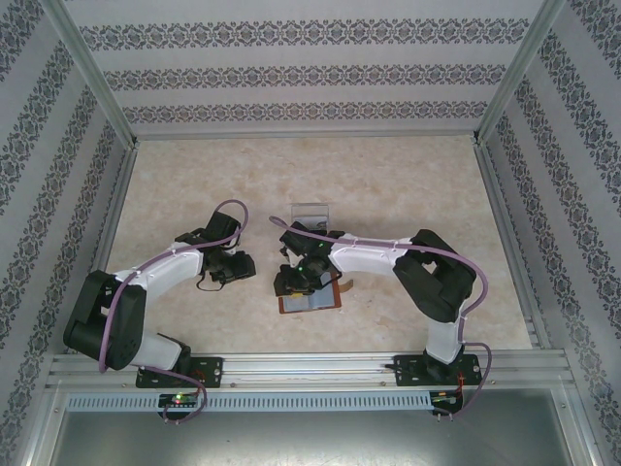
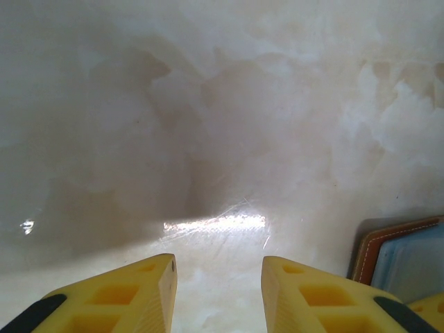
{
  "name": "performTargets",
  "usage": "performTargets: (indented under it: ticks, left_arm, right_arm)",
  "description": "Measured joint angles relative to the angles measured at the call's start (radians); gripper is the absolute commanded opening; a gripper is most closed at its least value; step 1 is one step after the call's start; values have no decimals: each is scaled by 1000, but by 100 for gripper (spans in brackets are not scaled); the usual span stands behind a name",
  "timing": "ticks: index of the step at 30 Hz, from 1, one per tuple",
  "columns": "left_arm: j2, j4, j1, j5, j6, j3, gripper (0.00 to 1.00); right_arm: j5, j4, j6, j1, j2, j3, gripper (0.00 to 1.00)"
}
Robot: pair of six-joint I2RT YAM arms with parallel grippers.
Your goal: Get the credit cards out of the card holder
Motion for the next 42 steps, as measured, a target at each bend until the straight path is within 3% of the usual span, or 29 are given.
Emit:
performTargets:
  ticks: [18,42]
  left_arm:
    - [0,0,0,7,0,0,38]
    - [3,0,0,30,6,2,38]
  right_arm:
    - [266,-298,-36,46,-25,86,42]
    - [468,-508,-75,72,-25,172,48]
